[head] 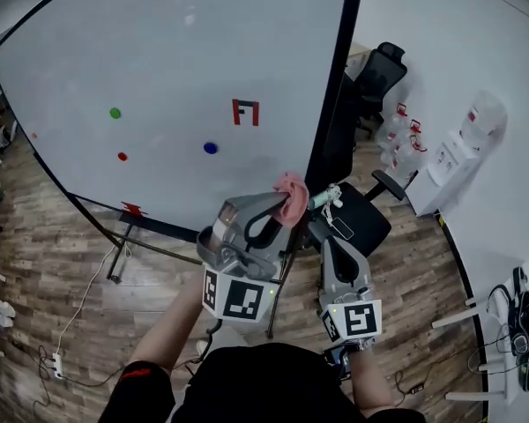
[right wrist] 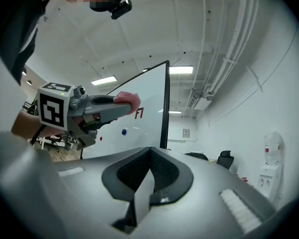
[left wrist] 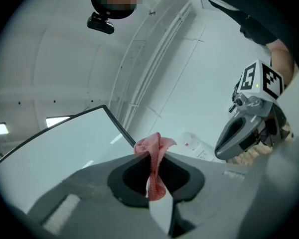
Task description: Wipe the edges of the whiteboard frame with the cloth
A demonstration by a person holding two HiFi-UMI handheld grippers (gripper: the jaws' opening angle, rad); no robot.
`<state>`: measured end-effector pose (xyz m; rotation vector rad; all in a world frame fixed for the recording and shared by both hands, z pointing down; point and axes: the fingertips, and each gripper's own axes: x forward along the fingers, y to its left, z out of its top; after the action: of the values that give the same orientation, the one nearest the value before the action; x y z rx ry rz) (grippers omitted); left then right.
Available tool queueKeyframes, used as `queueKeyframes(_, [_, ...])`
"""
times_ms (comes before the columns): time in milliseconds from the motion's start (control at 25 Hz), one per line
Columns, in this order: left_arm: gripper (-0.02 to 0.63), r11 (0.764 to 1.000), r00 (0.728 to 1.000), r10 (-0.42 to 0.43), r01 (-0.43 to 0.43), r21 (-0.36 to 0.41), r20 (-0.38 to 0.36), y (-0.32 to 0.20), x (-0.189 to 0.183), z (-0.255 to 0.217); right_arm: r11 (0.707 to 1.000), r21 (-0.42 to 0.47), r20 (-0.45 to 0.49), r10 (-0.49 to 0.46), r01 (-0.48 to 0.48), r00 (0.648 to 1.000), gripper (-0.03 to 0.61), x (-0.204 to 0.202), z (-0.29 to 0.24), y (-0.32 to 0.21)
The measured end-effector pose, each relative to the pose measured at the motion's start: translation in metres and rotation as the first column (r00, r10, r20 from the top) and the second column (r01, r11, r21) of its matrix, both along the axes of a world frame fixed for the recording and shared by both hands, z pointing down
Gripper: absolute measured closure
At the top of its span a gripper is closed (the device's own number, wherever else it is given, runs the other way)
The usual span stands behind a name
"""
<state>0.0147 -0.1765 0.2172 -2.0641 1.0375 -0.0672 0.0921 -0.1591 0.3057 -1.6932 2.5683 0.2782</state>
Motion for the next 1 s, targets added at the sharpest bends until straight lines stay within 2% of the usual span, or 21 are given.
queueKeyframes(120, [0.571, 0.998, 0.999, -0.030, 0.028, 0.058, 0.022, -0.004, 0.000, -0.026, 1.000, 0.023, -0.010, -0.020, 0.020, 1.000, 0.577, -0.001, -0.015, -0.008])
queueKeyframes(360, [0.571, 0.992, 0.997, -0.042, 0.034, 0.117, 0.067, -0.015, -0.001, -0.077, 0.997, 0.055, 0.010, -0.054, 0.054, 0.998, 0.577, -0.011, -0.049, -0.026])
queueKeyframes(640, [0.571, 0.968, 0.992, -0.074, 0.046, 0.247, 0.106, -0.023, 0.004, -0.140, 0.989, 0.139, -0.053, -0.048, 0.055, 0.997, 0.577, -0.012, -0.096, -0.036])
queueKeyframes(1000, [0.571, 0.923, 0.975, -0.127, 0.049, 0.382, 0.182, -0.026, 0.017, -0.197, 0.977, 0.205, -0.042, -0.042, 0.050, 0.998, 0.577, -0.012, -0.140, -0.049])
